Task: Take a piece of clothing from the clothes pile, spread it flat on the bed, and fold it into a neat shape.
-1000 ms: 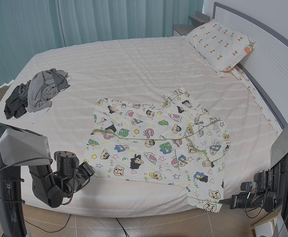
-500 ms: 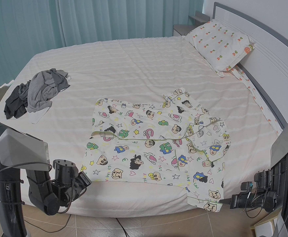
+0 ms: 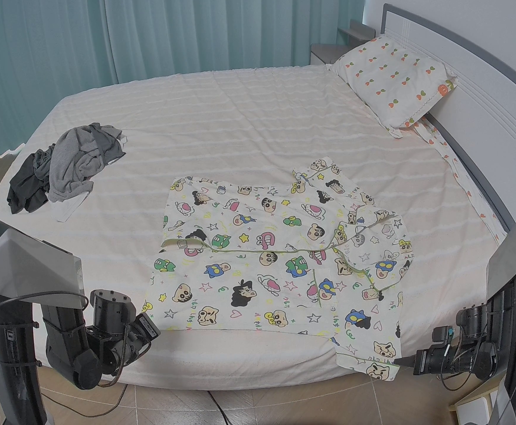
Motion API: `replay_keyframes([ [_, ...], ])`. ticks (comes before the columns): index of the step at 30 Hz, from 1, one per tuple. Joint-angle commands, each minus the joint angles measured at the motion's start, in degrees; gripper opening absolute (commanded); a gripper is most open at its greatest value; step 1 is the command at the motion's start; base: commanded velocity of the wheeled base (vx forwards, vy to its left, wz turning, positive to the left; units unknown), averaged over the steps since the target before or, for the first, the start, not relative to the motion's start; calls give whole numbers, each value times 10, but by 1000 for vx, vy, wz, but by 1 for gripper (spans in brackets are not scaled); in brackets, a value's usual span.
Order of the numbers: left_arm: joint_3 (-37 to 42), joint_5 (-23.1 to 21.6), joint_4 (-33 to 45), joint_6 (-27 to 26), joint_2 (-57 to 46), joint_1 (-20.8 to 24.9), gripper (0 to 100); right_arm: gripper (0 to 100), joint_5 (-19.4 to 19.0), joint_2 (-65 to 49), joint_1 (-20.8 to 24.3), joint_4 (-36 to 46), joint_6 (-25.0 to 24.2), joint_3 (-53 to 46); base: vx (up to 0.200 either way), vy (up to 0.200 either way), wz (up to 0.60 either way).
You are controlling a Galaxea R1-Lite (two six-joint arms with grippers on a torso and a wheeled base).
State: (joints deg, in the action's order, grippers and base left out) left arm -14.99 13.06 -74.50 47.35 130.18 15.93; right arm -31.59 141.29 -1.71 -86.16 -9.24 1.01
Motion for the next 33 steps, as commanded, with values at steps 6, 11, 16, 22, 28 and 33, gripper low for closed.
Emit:
replay_keyframes([
  [6, 23, 0, 0, 0, 2, 4, 0, 0, -13, -26, -22, 57, 57, -9, 0, 0, 0],
  [11, 30, 0, 0, 0, 2, 3, 0, 0, -14, -29, -31, 57, 58, -9, 0, 0, 0],
  [16, 40, -1, 0, 0, 2, 5, 0, 0, -15, -30, -38, 69, 77, -9, 0, 0, 0],
  [22, 52, -3, -1, 1, 2, 5, 0, 0, -34, -44, -40, 97, 90, -9, 0, 0, 0],
  [28, 50, -10, -1, 2, 3, 4, 0, 0, -36, -44, -39, 96, 91, -9, 0, 0, 0],
  [33, 47, -10, -1, 2, 5, 4, 0, 0, -35, -32, -32, 77, 91, -9, 0, 0, 0],
])
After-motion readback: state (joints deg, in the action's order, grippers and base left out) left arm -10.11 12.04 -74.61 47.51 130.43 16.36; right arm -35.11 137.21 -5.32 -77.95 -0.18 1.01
